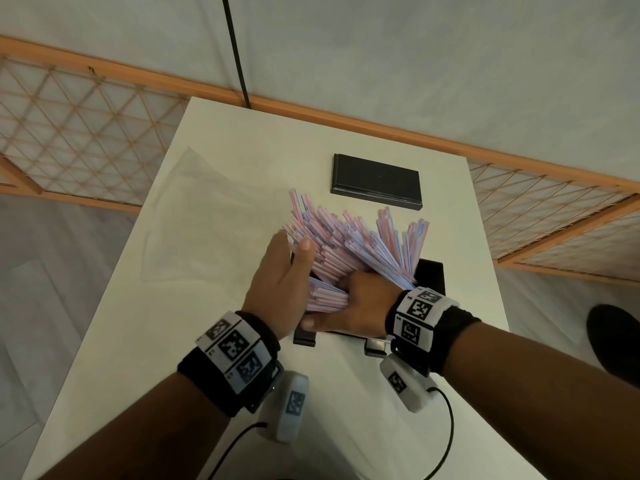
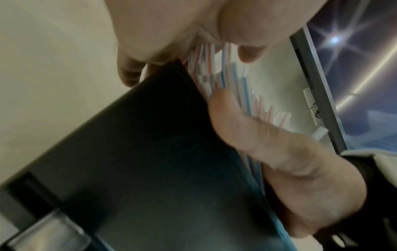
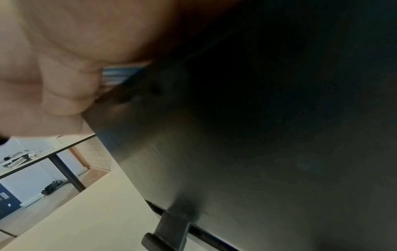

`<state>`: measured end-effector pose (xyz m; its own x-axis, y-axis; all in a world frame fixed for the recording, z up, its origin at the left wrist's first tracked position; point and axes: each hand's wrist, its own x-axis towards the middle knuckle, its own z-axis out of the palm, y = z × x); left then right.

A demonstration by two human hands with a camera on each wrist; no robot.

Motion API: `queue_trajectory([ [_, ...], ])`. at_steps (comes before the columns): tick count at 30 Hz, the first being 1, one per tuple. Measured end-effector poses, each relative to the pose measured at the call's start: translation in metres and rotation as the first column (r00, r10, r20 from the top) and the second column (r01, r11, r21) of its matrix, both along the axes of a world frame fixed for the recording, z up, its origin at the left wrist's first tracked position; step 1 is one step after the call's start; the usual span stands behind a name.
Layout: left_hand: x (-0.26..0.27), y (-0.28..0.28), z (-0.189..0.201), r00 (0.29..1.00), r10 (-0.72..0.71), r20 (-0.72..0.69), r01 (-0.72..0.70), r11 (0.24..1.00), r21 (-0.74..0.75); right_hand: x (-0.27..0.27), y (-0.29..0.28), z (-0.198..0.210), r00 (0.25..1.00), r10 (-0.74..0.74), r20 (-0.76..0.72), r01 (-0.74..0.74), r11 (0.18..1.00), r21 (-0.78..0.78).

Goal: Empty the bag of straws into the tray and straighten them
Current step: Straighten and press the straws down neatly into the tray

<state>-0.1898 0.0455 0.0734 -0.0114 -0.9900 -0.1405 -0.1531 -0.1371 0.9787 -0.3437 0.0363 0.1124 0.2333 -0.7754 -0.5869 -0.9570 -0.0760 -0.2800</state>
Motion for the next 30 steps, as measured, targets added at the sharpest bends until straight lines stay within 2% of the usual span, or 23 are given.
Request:
queue_trajectory([
  [2, -0.002, 0.005, 0.002, 0.999, -0.019, -0.031, 0.019, 1.000, 0.018, 0.001, 0.000, 0.001, 1.000, -0.012, 0.015, 0.012, 1.000, 0.000],
  [5, -0.004, 0.005, 0.002, 0.999, 0.045, -0.020, -0.041, 0.987, 0.152, 0.001, 0.002, 0.005, 0.997, -0.014, 0.075, 0.015, 1.000, -0.007],
  [8, -0.004, 0.002, 0.002, 0.996, 0.063, -0.067, -0.052, 0.988, 0.145, 0.001, 0.005, -0.001, 0.989, 0.005, 0.151, -0.014, 0.998, 0.053],
  [11, -0.005, 0.003, 0.001, 0.985, 0.101, -0.142, -0.086, 0.990, 0.110, 0.000, 0.002, -0.006, 0.992, 0.020, 0.123, -0.036, 0.991, 0.130],
  [13, -0.006, 0.003, -0.002, 0.949, 0.210, -0.236, -0.170, 0.969, 0.177, -0.002, 0.000, -0.003, 0.994, 0.031, 0.103, -0.045, 0.990, 0.130],
  [15, -0.006, 0.002, 0.003, 0.880, 0.333, -0.339, -0.248, 0.930, 0.270, -0.003, -0.001, -0.001, 0.994, 0.056, 0.093, -0.066, 0.993, 0.100],
  [17, -0.003, 0.002, 0.007, 0.837, 0.403, -0.371, -0.286, 0.899, 0.332, -0.002, -0.001, -0.002, 0.995, 0.076, 0.068, -0.080, 0.996, 0.048],
  [19, 0.001, 0.002, 0.008, 0.831, 0.418, -0.367, -0.293, 0.890, 0.349, -0.001, 0.001, -0.005, 0.993, 0.113, 0.047, -0.112, 0.994, -0.022],
  [23, 0.006, 0.005, 0.004, 0.873, 0.349, -0.341, -0.260, 0.924, 0.281, -0.004, 0.002, -0.014, 0.993, 0.099, 0.056, -0.095, 0.993, -0.069],
  [26, 0.006, 0.012, 0.003, 0.907, 0.244, -0.345, -0.200, 0.967, 0.159, -0.011, 0.005, -0.025, 0.986, 0.035, 0.164, -0.029, 0.999, -0.040],
  [30, 0.010, 0.014, -0.002, 0.934, 0.230, -0.272, -0.213, 0.973, 0.092, -0.017, 0.009, -0.022, 0.973, 0.057, 0.224, -0.042, 0.997, -0.070],
])
